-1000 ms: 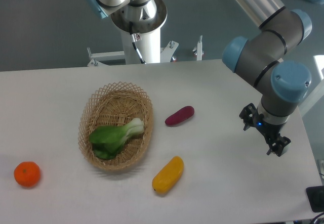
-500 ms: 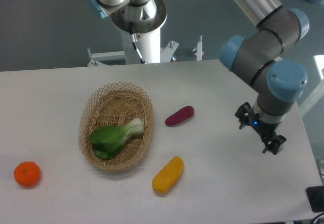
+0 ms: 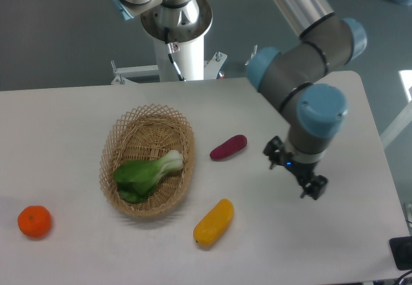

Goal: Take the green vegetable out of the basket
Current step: 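Move the gripper over the basket and lower onto the bok choy, then close the gripper on the bok choy stem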

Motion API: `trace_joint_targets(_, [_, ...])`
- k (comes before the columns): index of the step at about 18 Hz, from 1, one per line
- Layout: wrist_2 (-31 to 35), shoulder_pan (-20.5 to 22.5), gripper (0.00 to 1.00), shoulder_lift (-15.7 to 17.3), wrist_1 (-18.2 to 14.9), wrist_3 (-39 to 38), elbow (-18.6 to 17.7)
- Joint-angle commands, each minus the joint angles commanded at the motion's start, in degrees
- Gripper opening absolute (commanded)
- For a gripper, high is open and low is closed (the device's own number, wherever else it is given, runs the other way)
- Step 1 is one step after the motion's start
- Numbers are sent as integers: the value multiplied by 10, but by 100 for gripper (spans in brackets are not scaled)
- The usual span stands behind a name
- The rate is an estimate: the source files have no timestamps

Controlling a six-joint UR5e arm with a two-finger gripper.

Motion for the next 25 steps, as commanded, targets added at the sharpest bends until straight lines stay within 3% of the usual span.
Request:
trace_joint_targets(5, [1, -60, 100, 30, 17, -56, -54])
trace_joint_targets(6, [2, -125, 100, 62, 111, -103, -144])
trace_joint_targets(8, [4, -152, 100, 63, 134, -113, -167])
trace_joint_targets(12, [6, -193, 100, 56, 141, -142, -179])
trace_joint_targets(25, [40, -200, 100, 43, 143, -149, -200])
